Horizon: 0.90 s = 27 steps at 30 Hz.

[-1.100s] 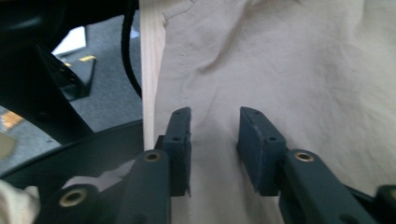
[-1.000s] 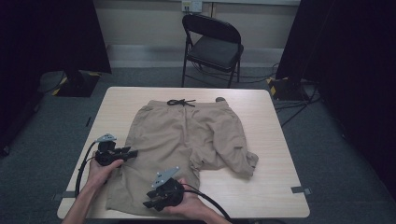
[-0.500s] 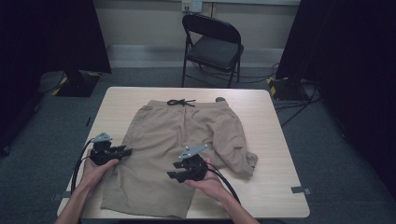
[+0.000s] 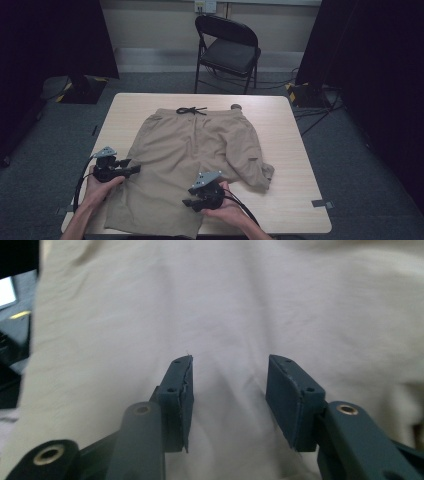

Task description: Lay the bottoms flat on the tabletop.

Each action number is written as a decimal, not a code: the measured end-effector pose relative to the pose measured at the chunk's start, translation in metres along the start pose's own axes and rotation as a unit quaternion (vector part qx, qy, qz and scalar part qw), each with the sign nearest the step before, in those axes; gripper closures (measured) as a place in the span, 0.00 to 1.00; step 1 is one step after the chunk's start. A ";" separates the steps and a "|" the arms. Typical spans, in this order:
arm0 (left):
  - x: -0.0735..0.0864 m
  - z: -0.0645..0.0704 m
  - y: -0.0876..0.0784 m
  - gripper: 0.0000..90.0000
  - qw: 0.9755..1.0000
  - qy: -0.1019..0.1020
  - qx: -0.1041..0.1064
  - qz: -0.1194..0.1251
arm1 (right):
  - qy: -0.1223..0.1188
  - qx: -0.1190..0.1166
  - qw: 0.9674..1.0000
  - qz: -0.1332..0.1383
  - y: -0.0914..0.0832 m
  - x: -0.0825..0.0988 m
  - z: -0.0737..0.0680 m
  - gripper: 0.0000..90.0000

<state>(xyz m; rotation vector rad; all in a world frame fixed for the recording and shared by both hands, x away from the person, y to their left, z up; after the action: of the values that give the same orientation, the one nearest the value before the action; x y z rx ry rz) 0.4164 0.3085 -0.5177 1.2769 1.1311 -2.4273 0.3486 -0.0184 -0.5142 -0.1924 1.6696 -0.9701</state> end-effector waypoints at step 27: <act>-0.006 0.043 -0.011 0.41 0.999 0.039 0.012 0.004 | 0.167 0.182 0.968 0.044 -0.123 0.073 0.118 0.36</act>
<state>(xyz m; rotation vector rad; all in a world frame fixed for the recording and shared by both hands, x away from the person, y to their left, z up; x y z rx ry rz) 0.3878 0.2856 -0.4923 1.3922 1.1159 -2.4122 0.3832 -0.1986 -0.4870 0.3048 1.7476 -1.2726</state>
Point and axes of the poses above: each handheld gripper's, and its own axes: y roughly forward along the jaws, x roughly out of its underside, z roughly to its right, the point moved 3 cm from there along y, roughly forward along the jaws, and after that the axes turned 9 degrees about x, right-handed, at the moved point
